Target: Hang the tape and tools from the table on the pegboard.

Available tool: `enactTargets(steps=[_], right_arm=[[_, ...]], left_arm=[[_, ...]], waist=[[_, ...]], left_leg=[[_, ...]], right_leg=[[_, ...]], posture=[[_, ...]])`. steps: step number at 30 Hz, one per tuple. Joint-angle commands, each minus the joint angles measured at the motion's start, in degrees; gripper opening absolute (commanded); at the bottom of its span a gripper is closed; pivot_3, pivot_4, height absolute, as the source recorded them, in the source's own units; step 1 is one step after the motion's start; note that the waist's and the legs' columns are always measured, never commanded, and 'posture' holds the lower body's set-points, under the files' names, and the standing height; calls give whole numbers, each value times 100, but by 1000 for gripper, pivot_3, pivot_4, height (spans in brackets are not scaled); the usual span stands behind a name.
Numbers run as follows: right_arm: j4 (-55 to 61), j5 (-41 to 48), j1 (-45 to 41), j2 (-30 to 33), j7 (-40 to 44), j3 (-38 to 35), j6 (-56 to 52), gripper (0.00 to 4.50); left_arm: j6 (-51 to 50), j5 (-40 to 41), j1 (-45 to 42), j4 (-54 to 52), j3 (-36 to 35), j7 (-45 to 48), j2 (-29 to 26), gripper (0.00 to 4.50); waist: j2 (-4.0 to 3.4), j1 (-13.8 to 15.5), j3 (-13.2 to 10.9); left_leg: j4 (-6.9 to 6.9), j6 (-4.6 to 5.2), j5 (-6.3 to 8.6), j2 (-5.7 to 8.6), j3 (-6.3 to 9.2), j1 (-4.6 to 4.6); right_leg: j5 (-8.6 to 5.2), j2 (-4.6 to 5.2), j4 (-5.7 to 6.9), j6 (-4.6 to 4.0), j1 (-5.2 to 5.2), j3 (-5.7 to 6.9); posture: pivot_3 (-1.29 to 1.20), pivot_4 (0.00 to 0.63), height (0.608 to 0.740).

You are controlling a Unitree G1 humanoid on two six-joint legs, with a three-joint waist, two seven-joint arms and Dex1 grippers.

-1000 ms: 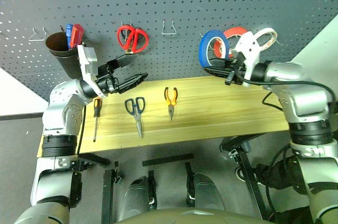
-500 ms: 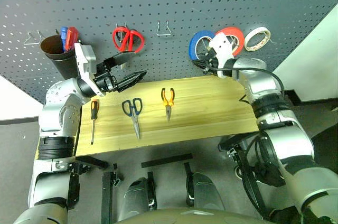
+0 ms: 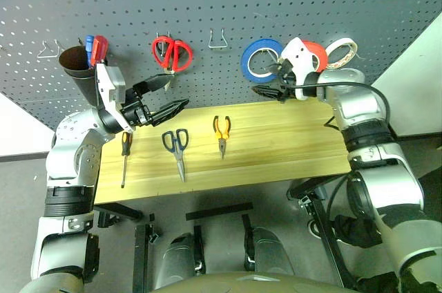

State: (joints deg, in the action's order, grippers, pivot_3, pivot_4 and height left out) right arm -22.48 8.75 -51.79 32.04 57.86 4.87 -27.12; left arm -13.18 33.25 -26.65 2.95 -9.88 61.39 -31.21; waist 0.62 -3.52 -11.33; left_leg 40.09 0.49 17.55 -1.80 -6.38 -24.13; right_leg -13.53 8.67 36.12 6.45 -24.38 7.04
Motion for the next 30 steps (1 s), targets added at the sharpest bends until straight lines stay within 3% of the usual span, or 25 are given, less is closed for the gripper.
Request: enactTargets(steps=[1, 2, 3, 5, 10, 15, 21, 30], right_arm=[[1339, 530, 211, 126, 40, -179, -1146, 3866], [1516, 594, 263, 68, -99, -173, -1522, 3866], [1646, 646, 297, -6, -239, -164, -1854, 4233], [1786, 675, 358, -200, -542, -85, -2363, 4460], [1618, 495, 277, -698, -1236, 263, -3067, 4460], [488, 359, -179, -1267, -1918, 226, -3398, 4460], [-1274, 188, -846, -1774, -2411, 113, -3011, 4460], [-3300, -89, -1614, -2287, -2986, -102, -1962, 4460]], left_arm=[[-32, -10, 146, -209, -5, -14, -74, 4036], [-6, -65, 191, -164, 19, -32, -61, 4036], [37, -113, 224, -115, 35, -50, -40, 4036], [64, -168, 298, -39, 53, -92, 2, 4036], [143, -371, 537, 23, 100, -168, 1, 4036], [435, -741, 780, 276, 101, -371, -22, 4036], [753, -1079, 730, 735, 159, -467, -53, 4036], [1017, -1396, 456, 1078, 298, -714, 93, 4036]], waist=[[-1, -7, 7], [-1, -10, 13], [0, -9, 15], [3, 8, 22], [1, 79, 24], [-2, 121, 15], [-23, 139, -157], [-34, 161, -698]], left_leg=[[1, 0, 0, -1, -2, 3], [1, 0, 0, -1, -5, 6], [1, 0, 0, -1, -9, 12], [2, 0, 0, -2, -11, 19], [0, 0, 0, -1, -14, 31], [-1, 0, 0, -1, -14, 32], [-6, 2, 2, -2, 3, 42], [-11, 3, 2, -2, -2, 29]], right_leg=[[0, 0, 1, 0, 0, -1], [0, -1, 3, 0, 0, -4], [0, -1, 5, 0, 2, -8], [0, -1, 6, 0, 9, -10], [0, 0, 5, -1, 18, -14], [-1, 0, 4, -1, 17, -15], [-2, 0, 4, -4, 20, -21], [-2, 2, 15, -4, -10, -28]], posture=[[-16, 105, 740], [-17, 108, 740], [-17, 110, 740], [-15, 119, 740], [-1, 159, 740], [13, 222, 740], [40, 314, 740], [82, 415, 740]])
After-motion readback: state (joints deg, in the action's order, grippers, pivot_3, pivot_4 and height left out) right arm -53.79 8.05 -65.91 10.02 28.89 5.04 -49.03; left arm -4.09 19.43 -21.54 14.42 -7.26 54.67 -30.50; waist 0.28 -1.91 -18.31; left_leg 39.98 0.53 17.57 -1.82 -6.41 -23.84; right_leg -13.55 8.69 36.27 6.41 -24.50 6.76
